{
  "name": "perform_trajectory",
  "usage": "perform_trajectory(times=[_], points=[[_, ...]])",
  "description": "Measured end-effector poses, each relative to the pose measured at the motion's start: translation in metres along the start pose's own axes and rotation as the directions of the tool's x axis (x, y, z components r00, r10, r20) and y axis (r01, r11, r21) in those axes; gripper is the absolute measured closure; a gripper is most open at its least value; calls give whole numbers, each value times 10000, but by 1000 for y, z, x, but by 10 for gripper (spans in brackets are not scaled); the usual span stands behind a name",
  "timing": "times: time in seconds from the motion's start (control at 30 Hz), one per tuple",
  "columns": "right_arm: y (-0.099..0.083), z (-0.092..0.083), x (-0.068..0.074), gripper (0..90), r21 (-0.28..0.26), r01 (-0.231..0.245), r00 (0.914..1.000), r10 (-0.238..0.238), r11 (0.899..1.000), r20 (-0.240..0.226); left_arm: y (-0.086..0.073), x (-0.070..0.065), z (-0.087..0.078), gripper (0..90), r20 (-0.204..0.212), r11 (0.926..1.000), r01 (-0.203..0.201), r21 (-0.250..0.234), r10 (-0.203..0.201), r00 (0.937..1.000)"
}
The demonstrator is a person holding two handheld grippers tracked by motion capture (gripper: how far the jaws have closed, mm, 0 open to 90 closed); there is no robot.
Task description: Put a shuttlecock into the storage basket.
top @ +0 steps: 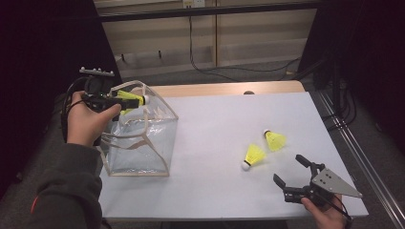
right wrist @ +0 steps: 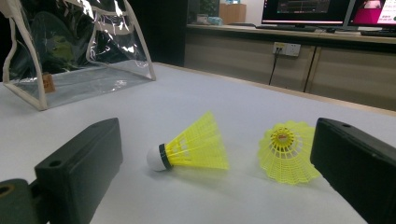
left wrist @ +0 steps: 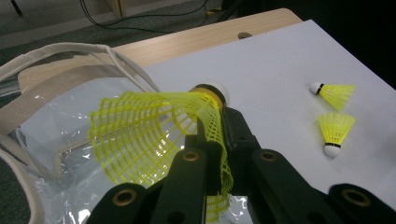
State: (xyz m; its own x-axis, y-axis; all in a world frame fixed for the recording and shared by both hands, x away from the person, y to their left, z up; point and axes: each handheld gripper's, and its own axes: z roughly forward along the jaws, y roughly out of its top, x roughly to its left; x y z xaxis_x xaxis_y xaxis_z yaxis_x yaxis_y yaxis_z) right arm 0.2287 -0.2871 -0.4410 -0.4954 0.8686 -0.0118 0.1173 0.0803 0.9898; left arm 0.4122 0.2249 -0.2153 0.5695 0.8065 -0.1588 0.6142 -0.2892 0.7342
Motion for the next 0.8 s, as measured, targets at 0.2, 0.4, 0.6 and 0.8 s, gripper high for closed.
perform_trajectory(times=[0.2, 0.4, 0.6, 0.8], points=[[0, 0, 0, 21, -9, 2, 10000, -2, 10000, -13, -3, 6, 0, 873, -169, 9999, 125, -15, -125, 9998], [0, 0, 0, 21, 3, 18, 10000, -18, 10000, 5, -5, 11, 1, 872, -368, 9997, 228, -50, -230, 9991], [0, 0, 0, 21, -4, 0, 10000, 0, 10000, 11, -7, 14, 1, 872, -571, 9996, 280, -59, -283, 9980], [0, 0, 0, 22, 3, 0, 10000, 0, 10000, 15, -8, 17, 2, 872, -689, 9994, 351, -21, -352, 9970]])
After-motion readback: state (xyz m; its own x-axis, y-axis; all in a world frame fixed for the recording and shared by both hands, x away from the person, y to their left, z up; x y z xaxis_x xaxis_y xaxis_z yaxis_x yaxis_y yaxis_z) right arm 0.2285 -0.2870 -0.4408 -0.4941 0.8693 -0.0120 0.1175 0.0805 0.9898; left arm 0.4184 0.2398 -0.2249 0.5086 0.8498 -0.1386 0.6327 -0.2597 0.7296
